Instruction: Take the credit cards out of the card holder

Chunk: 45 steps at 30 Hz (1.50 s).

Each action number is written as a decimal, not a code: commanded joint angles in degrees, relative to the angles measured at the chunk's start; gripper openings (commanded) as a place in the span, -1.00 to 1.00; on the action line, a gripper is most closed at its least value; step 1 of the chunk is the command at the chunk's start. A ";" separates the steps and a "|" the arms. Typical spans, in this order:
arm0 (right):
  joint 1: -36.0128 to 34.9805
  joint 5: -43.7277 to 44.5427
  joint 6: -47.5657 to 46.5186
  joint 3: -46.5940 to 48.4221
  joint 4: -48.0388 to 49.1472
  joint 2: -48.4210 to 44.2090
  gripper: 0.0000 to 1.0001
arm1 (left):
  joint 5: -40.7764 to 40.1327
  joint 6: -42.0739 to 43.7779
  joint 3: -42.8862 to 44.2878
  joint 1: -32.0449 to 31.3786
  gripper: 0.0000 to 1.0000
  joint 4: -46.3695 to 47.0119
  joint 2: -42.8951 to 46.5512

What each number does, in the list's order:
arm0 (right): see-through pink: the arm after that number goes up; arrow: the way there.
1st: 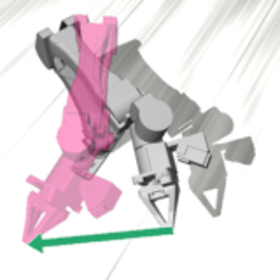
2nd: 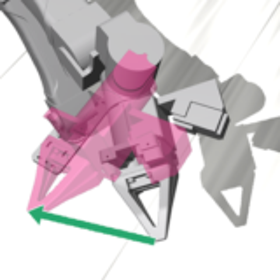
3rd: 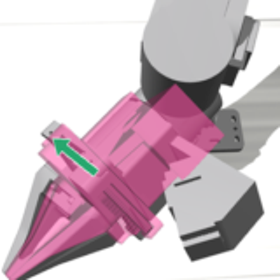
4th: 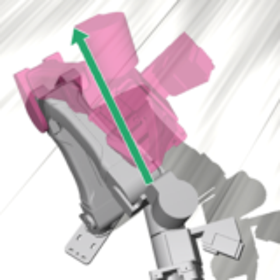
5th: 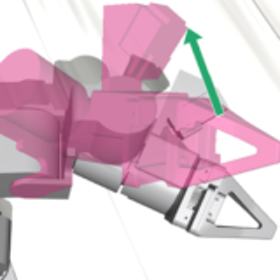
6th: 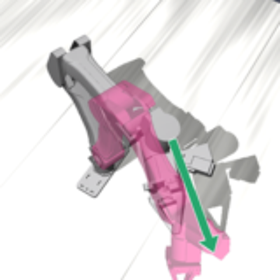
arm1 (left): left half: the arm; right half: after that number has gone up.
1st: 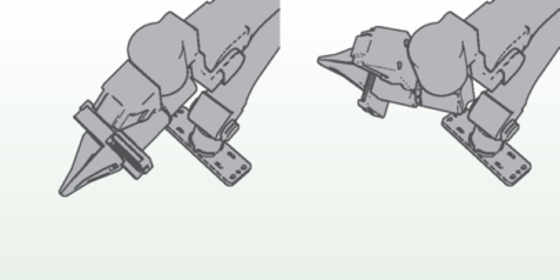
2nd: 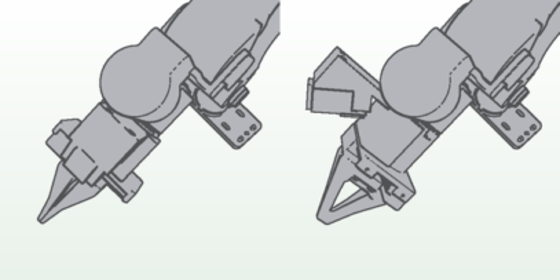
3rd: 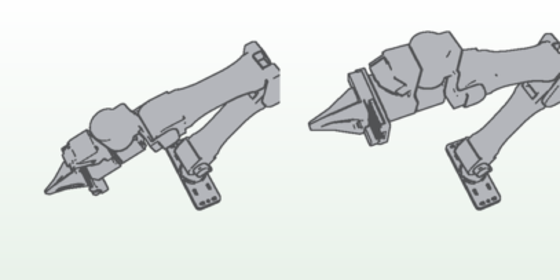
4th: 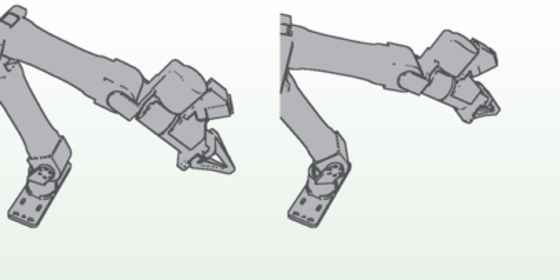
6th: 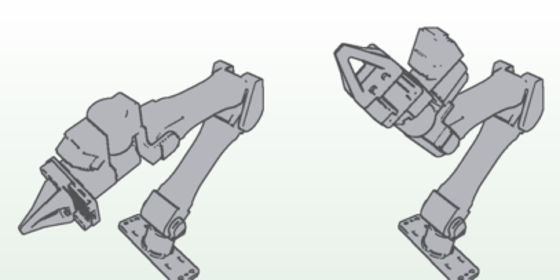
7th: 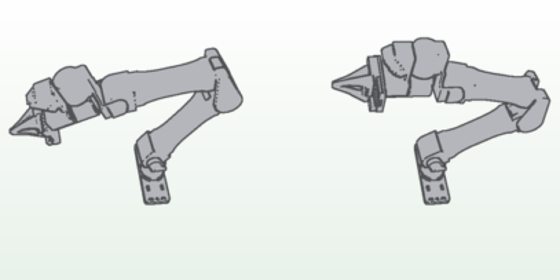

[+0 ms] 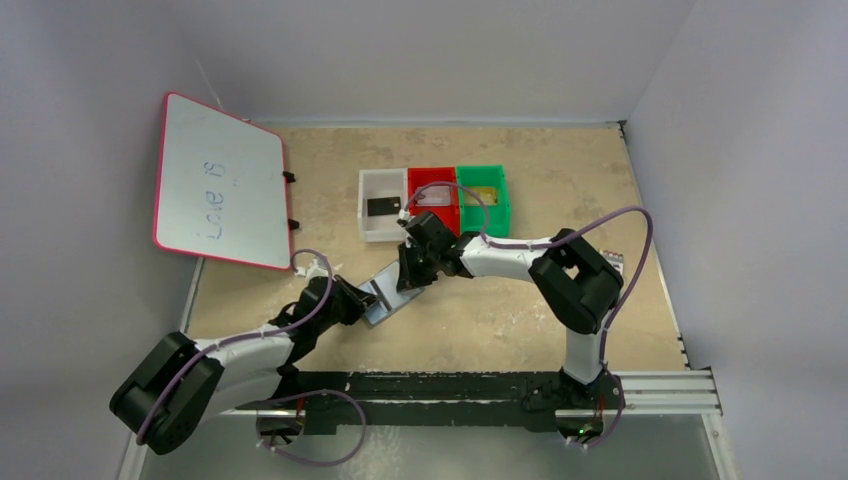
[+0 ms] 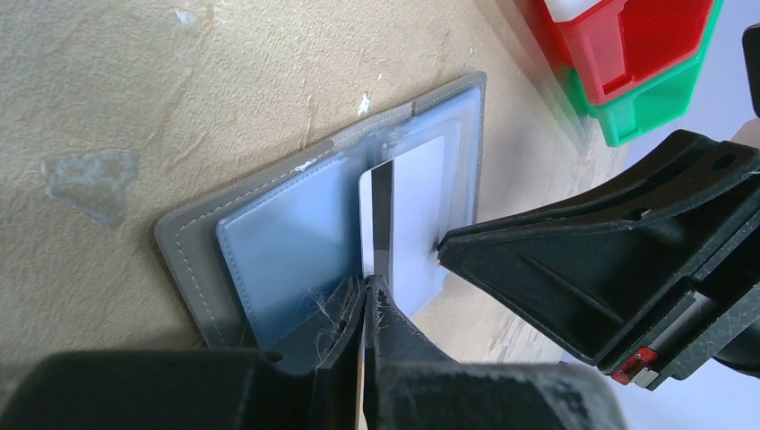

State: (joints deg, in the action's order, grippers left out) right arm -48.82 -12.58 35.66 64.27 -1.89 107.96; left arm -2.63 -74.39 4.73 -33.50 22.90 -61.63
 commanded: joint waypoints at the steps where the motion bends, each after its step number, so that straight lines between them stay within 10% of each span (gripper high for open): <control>1: 0.15 4.61 1.06 -0.86 -3.17 1.52 -0.77 | -1.73 1.79 0.29 -0.08 -1.00 -6.02 0.27; 11: 0.16 3.19 0.98 -0.78 -2.31 2.11 -0.77 | -2.44 1.93 -0.09 -0.08 -1.00 -8.61 5.32; 23: 0.17 0.01 0.77 -0.73 -0.90 3.12 -0.78 | -0.88 -3.43 -2.77 -0.07 -0.49 9.32 -0.83; 33: 0.15 -0.60 1.23 -0.58 -0.61 3.13 -0.78 | -2.06 -5.56 -4.69 -0.07 -0.89 11.41 -1.62; 45: 0.21 3.04 3.14 0.45 -2.79 2.80 -0.82 | -5.10 -1.74 -2.72 -0.06 -1.00 -12.46 14.18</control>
State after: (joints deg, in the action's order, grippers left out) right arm -48.69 -14.04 38.68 64.38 -0.19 109.14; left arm -5.23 -78.35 1.06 -33.50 20.62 -51.81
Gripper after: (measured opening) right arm 0.091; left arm 0.010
